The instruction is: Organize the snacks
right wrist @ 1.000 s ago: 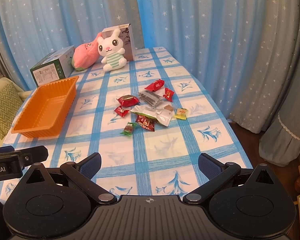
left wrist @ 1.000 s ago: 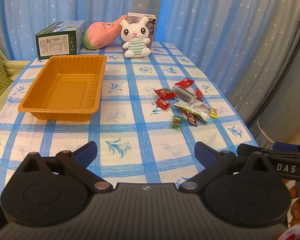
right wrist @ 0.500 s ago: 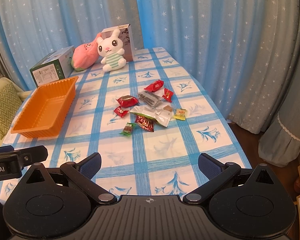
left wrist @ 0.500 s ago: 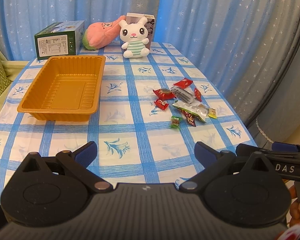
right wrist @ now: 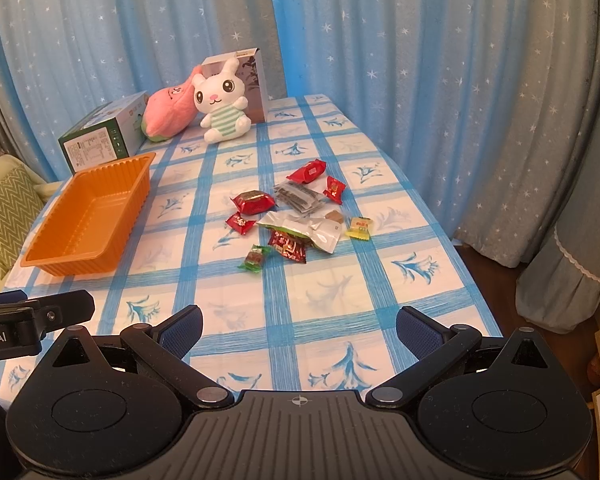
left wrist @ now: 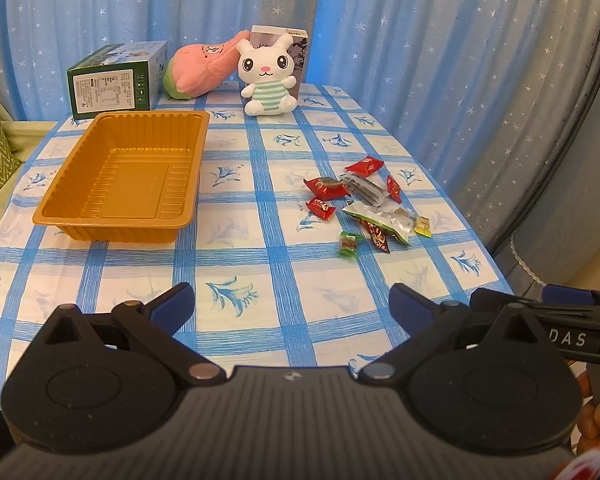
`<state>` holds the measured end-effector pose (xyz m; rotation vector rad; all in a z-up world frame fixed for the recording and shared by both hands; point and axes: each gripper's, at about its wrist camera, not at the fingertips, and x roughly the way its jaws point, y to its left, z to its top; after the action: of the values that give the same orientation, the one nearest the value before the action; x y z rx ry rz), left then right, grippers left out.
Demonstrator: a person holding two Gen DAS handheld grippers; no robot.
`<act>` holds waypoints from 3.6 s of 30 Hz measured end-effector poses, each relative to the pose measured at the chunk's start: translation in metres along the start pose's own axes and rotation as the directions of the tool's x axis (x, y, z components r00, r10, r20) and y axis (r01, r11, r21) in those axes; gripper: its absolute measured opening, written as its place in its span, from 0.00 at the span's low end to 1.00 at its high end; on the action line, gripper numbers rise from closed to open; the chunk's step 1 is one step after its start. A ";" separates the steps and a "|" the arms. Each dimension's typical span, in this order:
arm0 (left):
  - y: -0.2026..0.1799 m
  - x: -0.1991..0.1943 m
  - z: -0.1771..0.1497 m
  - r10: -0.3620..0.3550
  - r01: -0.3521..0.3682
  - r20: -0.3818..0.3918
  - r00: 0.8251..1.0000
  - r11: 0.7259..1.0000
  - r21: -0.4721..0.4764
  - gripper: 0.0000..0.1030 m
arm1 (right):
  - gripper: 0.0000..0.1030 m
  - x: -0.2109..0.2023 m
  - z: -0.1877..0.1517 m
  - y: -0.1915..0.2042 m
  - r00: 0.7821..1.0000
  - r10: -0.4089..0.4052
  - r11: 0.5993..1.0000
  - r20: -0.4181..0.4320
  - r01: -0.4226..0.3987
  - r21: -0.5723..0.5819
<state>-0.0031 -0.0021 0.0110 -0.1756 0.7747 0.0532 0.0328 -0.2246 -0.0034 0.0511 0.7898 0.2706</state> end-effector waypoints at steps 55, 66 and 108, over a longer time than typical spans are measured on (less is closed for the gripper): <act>0.002 0.079 0.002 -0.103 0.102 -0.052 0.993 0.995 -0.014 0.91 | 0.84 0.054 0.001 -0.030 1.000 0.004 0.997 0.026 -0.006 0.076; -0.028 0.159 0.016 -0.169 0.175 -0.080 0.982 0.982 0.073 0.63 | 0.71 0.106 0.019 -0.048 1.000 0.013 0.992 -0.017 -0.011 0.127; 0.021 0.183 0.006 -0.134 0.140 -0.098 0.986 0.989 0.051 0.17 | 0.17 0.228 0.030 0.023 0.998 0.013 0.892 -0.057 -0.037 -0.450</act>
<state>0.1294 0.0165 -0.1163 -0.1767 0.8555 -0.1086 0.2015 -0.1422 -0.1373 -0.3877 0.7626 0.4770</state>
